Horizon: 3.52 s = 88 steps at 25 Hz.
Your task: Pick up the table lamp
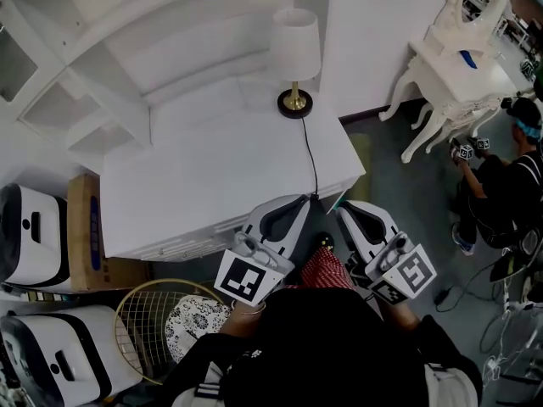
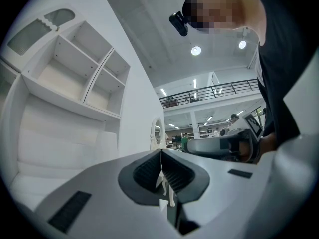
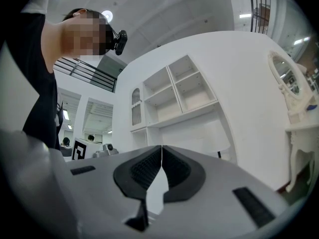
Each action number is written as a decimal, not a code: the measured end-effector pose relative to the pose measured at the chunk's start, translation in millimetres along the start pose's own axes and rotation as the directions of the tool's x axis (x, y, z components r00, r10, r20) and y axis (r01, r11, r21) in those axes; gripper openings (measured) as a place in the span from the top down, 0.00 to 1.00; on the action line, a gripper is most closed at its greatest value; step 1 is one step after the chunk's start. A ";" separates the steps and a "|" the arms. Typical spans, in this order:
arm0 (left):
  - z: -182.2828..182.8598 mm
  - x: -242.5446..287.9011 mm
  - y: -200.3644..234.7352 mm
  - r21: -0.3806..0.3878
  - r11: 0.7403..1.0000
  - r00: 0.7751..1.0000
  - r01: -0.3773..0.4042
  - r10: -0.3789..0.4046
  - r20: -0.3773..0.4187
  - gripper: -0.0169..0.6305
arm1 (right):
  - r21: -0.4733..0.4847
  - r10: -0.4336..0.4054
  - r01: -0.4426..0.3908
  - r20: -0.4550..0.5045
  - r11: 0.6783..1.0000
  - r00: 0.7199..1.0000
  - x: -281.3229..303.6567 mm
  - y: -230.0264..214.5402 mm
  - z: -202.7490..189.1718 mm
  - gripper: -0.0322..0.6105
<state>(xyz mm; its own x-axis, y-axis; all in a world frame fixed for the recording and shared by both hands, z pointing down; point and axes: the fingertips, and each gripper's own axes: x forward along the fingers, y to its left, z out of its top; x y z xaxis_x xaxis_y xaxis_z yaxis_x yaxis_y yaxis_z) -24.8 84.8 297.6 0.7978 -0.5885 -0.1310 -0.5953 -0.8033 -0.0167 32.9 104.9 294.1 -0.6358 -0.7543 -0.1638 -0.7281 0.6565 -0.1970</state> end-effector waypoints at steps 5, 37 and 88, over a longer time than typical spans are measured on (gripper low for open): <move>-1.1 12.8 9.3 0.004 1.000 1.000 -0.010 0.010 -0.003 0.95 | 0.005 0.012 -0.012 -0.001 1.000 1.000 9.2 -14.0 0.3 0.93; -15.7 63.2 77.2 0.014 0.993 0.992 -0.121 0.121 -0.028 0.95 | 0.027 0.095 -0.094 -0.039 0.995 0.995 78.0 -87.1 -2.0 0.93; -30.3 155.9 100.1 0.064 0.972 0.970 -0.228 0.232 -0.072 0.95 | 0.088 0.242 -0.236 -0.057 0.968 0.969 106.3 -184.9 1.9 0.93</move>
<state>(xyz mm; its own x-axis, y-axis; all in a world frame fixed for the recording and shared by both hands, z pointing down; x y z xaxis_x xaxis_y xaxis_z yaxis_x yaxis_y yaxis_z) 42.8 -90.1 305.6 0.6426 -0.7639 -0.0597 -0.7662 -0.6407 -0.0500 100.4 -96.6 311.3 -0.8065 -0.5716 -0.1509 -0.5318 0.8130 -0.2371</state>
